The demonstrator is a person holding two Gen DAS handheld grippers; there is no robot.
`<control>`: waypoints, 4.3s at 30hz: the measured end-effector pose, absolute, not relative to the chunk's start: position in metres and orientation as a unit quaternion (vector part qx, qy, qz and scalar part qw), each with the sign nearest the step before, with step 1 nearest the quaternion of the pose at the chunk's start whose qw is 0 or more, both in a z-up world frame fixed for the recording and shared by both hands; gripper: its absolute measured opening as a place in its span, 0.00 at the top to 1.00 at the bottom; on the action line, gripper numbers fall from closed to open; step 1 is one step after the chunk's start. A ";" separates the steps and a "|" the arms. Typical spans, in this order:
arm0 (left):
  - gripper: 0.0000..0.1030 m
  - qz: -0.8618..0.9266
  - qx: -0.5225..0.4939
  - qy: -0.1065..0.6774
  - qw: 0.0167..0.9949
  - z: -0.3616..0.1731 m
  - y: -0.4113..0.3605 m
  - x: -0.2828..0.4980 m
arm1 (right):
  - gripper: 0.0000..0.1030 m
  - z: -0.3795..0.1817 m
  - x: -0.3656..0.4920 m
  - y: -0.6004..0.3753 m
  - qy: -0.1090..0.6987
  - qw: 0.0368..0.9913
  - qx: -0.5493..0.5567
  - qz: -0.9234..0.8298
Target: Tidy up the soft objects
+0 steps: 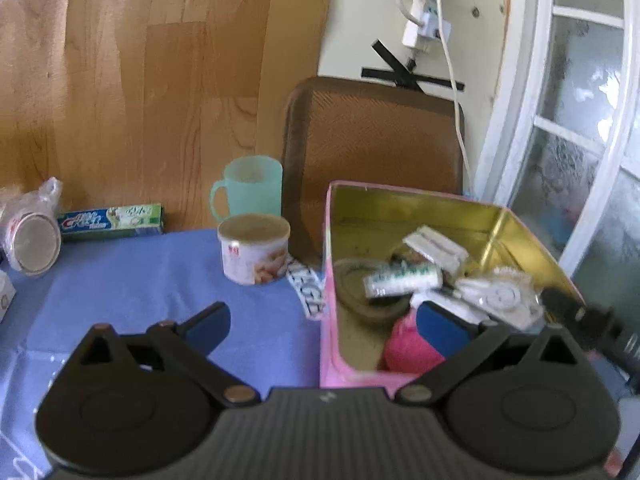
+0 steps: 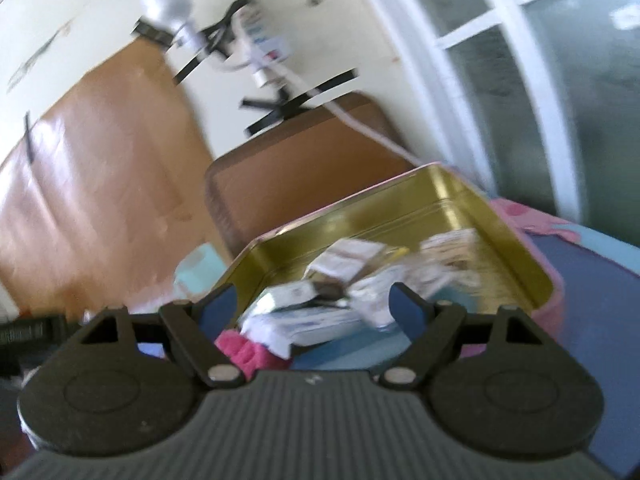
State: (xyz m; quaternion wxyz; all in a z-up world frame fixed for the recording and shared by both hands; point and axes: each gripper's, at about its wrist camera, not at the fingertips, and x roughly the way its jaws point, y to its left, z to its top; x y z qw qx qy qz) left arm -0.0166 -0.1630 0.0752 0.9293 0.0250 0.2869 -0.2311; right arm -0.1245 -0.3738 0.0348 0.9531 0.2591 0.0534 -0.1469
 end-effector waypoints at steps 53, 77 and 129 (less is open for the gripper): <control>0.00 -0.182 0.038 0.275 0.943 0.073 -0.102 -0.072 | 0.11 0.070 -0.137 -0.300 0.095 0.970 0.191 -0.113; 0.00 -0.162 0.069 0.338 0.924 0.060 -0.107 -0.067 | 0.09 0.063 -0.135 -0.301 0.104 0.966 0.204 -0.123; 0.00 -0.193 0.101 0.328 0.919 0.061 -0.122 -0.085 | 0.09 0.061 -0.148 -0.298 0.082 0.969 0.196 -0.128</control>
